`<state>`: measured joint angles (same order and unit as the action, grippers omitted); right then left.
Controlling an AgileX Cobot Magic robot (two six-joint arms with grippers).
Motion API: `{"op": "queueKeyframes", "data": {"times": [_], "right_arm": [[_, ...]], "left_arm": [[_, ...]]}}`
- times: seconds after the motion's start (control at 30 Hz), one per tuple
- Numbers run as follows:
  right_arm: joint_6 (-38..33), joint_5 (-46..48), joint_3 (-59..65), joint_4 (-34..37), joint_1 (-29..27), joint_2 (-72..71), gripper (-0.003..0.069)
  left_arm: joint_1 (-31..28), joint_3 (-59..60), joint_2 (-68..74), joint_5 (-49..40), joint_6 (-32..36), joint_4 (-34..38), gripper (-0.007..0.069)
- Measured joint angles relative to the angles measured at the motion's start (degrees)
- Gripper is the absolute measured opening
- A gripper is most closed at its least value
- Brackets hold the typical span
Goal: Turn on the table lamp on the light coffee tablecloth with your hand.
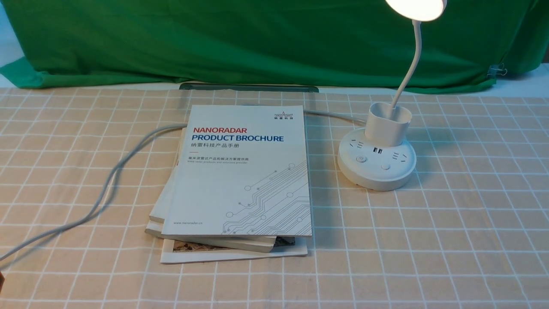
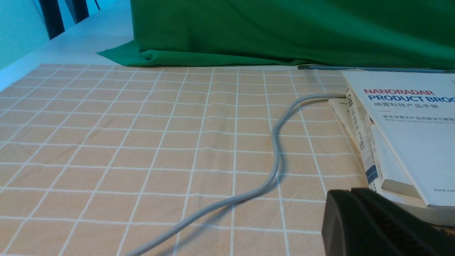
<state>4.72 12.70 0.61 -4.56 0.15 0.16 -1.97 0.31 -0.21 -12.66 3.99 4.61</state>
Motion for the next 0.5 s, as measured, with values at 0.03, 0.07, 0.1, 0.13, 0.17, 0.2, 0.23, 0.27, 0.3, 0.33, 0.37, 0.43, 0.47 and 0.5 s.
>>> {"op": "queueKeyframes", "data": {"times": [0.03, 0.07, 0.1, 0.13, 0.17, 0.2, 0.23, 0.27, 0.3, 0.33, 0.37, 0.43, 0.47, 0.5], "right_arm": [[0.0, 0.0, 0.0, 0.0, 0.0, 0.0, 0.003], [0.0, 0.0, 0.0, 0.0, 0.0, 0.0, 0.003], [0.0, 0.0, 0.0, 0.0, 0.0, 0.0, 0.0032], [0.0, 0.0, 0.0, 0.0, 0.0, 0.0, 0.0034], [0.0, 0.0, 0.0, 0.0, 0.0, 0.0, 0.0036], [0.0, 0.0, 0.0, 0.0, 0.0, 0.0, 0.0038], [0.0, 0.0, 0.0, 0.0, 0.0, 0.0, 0.0038], [0.0, 0.0, 0.0, 0.0, 0.0, 0.0, 0.0038], [0.1, 0.0, 0.0, 0.0, 0.0, 0.0, 0.0038], [0.1, 0.0, 0.0, 0.0, 0.0, 0.0, 0.0038], [0.1, 0.0, 0.0, 0.0, 0.0, 0.0, 0.0039], [0.1, 0.0, 0.0, 0.0, 0.0, 0.0, 0.0043], [0.1, 0.1, 0.0, 0.0, 0.0, 0.0, 0.0046], [0.1, 0.1, 0.0, 0.0, 0.0, 0.0, 0.005]], "left_arm": [[0.0, 0.0, 0.0, 0.0, 0.0, 0.0, 0.0021], [0.0, 0.0, 0.0, 0.0, 0.0, 0.0, 0.0021], [0.0, 0.0, 0.0, 0.0, 0.0, 0.0, 0.0021], [0.0, 0.0, 0.0, 0.0, 0.0, 0.0, 0.0021], [0.0, 0.0, 0.0, 0.0, 0.0, 0.0, 0.0021], [0.0, 0.0, 0.0, 0.0, 0.0, 0.0, 0.0021], [0.0, 0.0, 0.0, 0.0, 0.0, 0.0, 0.0021], [0.0, 0.0, 0.0, 0.0, 0.0, 0.0, 0.0021], [0.0, 0.0, 0.0, 0.0, 0.0, 0.0, 0.0021], [0.0, 0.0, 0.0, 0.0, 0.0, 0.0, 0.0021], [0.0, 0.0, 0.0, 0.0, 0.0, 0.0, 0.0021], [0.0, 0.0, 0.0, 0.0, 0.0, 0.0, 0.0021], [0.0, 0.0, 0.0, 0.0, 0.0, 0.0, 0.0021], [0.0, 0.0, 0.0, 0.0, 0.0, 0.0, 0.0021]]}}
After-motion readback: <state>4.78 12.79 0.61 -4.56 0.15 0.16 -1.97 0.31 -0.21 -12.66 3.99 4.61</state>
